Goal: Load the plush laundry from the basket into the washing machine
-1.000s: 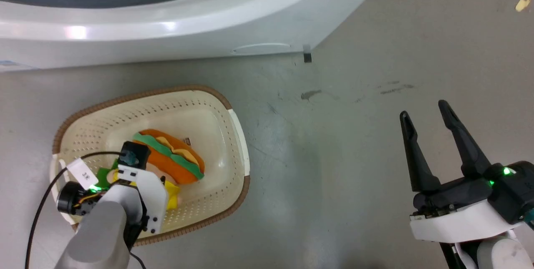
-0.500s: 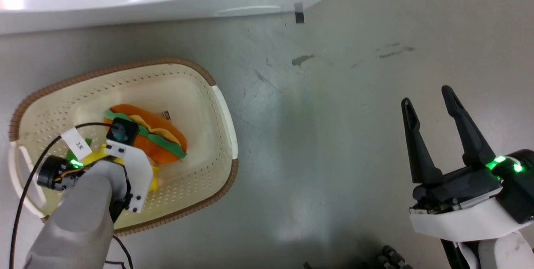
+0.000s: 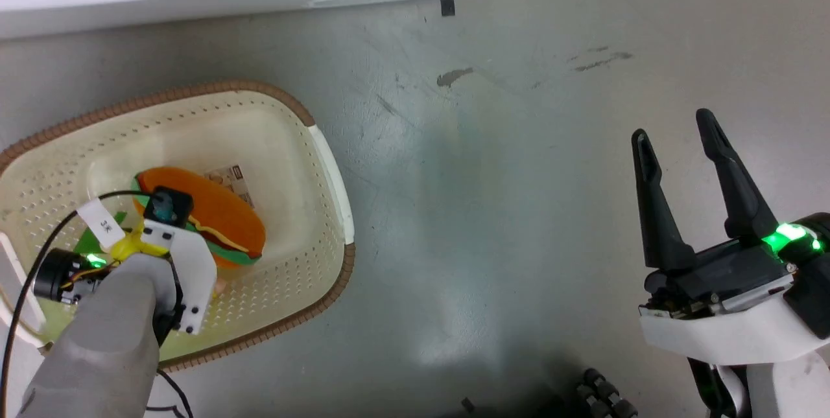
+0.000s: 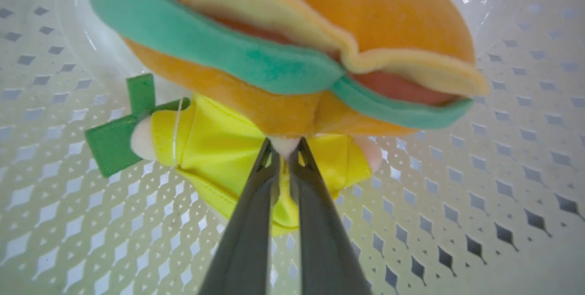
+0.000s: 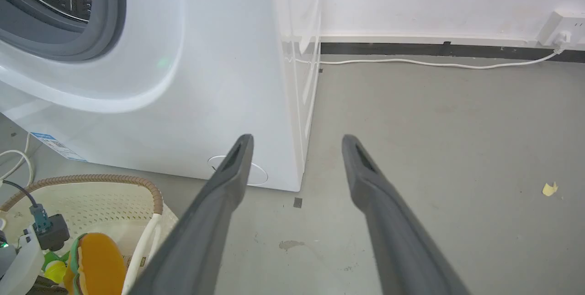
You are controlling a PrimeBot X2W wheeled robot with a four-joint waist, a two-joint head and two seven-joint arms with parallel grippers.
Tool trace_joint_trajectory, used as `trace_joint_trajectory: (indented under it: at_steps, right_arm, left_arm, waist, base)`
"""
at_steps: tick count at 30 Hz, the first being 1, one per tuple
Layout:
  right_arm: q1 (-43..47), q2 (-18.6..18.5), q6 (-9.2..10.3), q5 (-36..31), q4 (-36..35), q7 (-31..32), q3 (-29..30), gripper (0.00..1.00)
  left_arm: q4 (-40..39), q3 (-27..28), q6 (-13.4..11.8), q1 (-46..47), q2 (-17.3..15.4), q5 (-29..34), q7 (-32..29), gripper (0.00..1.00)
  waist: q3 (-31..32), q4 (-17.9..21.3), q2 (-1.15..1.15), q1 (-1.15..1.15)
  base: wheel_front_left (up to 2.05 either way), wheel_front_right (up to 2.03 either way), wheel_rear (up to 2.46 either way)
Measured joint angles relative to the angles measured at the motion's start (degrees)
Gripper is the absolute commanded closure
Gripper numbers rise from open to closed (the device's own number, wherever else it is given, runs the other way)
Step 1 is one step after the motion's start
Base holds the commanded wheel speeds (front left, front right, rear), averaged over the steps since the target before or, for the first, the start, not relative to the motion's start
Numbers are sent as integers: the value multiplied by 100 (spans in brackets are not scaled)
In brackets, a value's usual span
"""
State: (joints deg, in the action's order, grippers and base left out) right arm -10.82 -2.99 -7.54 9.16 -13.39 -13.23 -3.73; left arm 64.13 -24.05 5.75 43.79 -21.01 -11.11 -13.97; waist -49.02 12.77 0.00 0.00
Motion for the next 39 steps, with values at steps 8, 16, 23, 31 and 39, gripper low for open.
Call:
trace_joint_trajectory:
  at_steps: [8,16,23,31,39]
  right_arm:
    - [2,0,0,-33,200,-94,54,0]
    - [208,0,0,-352,443,-152,102,0]
    - [619,1,0,-576,616,-152,153,0]
    - [1081,0,0,-662,730,-152,166,0]
    - [1275,0,0,-669,747,-152,162,0]
  left_arm:
    - [522,-219,92,-80,121,-263,381,100]
    - [836,-60,125,-712,503,-847,1155,100]
    - [646,-177,149,-1269,766,-1066,1828,100]
    - [48,-424,155,-1822,762,-1423,2462,100]
    - [-1270,-174,0,-2059,436,-1522,2822,100]
  waist:
    - [591,-26,0,0]
    - [1678,-146,0,-1]
    - [2768,-375,0,-2]
    - [3807,-725,0,-3]
    - [4438,-1011,0,-2]
  base:
    - [0,0,0]
    - [0,0,0]
    - [0,0,0]
    - [0,0,0]
    - [0,0,0]
